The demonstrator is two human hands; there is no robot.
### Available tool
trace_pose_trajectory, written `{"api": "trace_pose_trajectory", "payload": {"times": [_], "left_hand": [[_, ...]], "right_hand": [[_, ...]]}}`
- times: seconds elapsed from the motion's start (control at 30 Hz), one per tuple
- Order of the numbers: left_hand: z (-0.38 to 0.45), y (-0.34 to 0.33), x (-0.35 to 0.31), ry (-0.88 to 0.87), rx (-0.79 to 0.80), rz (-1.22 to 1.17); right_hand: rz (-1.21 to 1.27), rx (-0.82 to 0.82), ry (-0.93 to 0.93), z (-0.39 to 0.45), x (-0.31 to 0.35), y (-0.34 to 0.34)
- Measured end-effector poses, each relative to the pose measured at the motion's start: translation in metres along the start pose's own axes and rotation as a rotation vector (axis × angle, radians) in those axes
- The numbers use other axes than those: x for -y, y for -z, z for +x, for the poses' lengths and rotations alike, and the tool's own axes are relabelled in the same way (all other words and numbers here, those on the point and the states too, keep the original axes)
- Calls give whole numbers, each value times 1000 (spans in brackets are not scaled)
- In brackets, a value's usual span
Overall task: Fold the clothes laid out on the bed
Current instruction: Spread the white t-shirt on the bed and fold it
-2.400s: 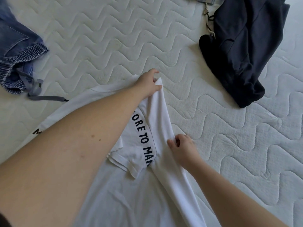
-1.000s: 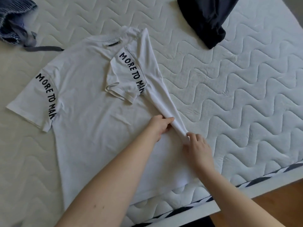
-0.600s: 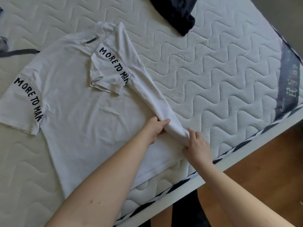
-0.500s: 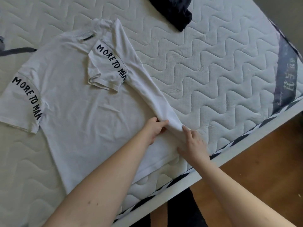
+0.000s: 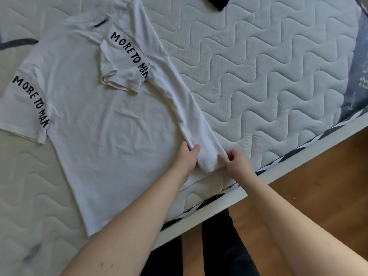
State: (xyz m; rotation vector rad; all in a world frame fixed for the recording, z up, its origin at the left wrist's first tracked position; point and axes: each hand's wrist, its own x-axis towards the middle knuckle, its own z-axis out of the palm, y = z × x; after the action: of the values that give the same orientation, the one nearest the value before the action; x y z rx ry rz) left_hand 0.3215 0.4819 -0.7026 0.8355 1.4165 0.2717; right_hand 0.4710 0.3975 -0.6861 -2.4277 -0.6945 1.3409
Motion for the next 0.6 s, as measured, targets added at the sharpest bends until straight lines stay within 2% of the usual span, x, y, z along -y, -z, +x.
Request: {"api": "trace_pose_trajectory", "payload": {"times": [0.17,0.27,0.43,0.6], "left_hand": [[-21,-5,17,35,39,0],[-28,-4,27,15,-39,154],[-33,1,32,22,-114,219],[-39,9,33,20,-32,278]], "right_hand": [[-33,47,-11,3,-3,9],[-4,9,26,0,-6,7],[-45,4,57,-6,-6,-1],[-134,19,71,-8,0,-2]]}}
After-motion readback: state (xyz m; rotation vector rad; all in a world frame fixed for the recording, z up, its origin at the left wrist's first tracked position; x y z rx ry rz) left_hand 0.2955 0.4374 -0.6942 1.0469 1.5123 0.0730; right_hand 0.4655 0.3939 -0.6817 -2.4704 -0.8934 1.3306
